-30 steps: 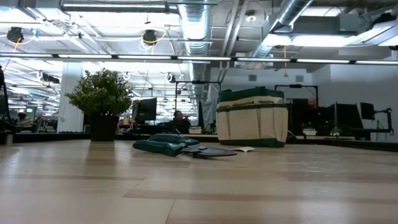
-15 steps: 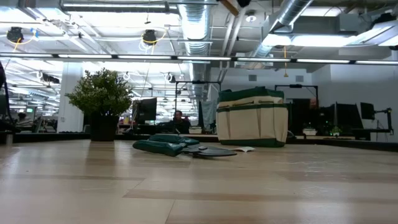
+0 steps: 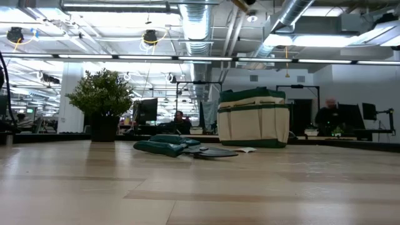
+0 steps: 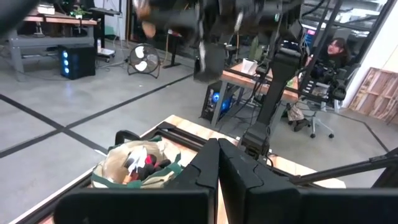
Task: Pick & Place Garden tools in Gardening bag
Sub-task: Put the brown trowel into the gardening bag
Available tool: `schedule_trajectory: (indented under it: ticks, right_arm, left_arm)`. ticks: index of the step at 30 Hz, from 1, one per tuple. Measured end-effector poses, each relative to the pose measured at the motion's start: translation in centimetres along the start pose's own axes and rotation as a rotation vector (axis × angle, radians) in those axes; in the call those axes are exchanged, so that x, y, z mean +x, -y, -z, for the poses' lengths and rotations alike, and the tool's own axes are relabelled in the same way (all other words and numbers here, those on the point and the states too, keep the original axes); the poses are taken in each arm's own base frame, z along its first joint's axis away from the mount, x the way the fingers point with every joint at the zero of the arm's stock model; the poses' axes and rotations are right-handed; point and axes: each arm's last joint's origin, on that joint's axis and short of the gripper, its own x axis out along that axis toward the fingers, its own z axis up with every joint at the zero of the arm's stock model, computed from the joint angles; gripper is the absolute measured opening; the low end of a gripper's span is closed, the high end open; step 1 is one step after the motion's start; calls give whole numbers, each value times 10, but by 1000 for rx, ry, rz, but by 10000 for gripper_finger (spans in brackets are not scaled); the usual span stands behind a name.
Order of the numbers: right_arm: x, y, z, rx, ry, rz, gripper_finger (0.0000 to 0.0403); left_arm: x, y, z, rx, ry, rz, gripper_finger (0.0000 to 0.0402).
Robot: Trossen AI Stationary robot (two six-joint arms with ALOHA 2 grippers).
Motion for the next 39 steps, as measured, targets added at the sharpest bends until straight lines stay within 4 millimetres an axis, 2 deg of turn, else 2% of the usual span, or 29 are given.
schedule_trajectory:
  ticks: [7, 12, 16, 19, 22, 26, 32, 36, 39]
  right_arm:
    - [-28, 51, -19, 88, 204, 9, 55]
    - [-50, 83, -31, 132, 487, -29, 55]
    - [-72, 93, -44, -126, 819, -18, 55]
    - [-89, 101, -58, -168, 965, 40, 55]
    - [-98, 107, -62, -192, 1077, 26, 55]
    - [-109, 114, -62, -222, 1335, -64, 55]
    - [-145, 139, -55, -175, 1747, -291, 55]
    - [-167, 146, -58, -171, 2005, -493, 55]
    - [-185, 150, -60, -184, 2137, -581, 55]
  left_arm:
    - [0, 0, -2, 0, 20, 4, 5]
    - [0, 1, -3, 22, 24, 5, 5]
    - [0, 1, -3, 31, 29, 5, 5]
    - [0, 1, -3, 46, 27, 23, 5]
    - [0, 1, -3, 68, 26, 36, 5]
    - [0, 2, -3, 77, 26, 43, 5]
    - [-1, 1, -4, 151, 29, 42, 6]
    - [-1, 1, -4, 206, 30, 41, 6]
    - [-1, 1, -4, 233, 31, 41, 6]
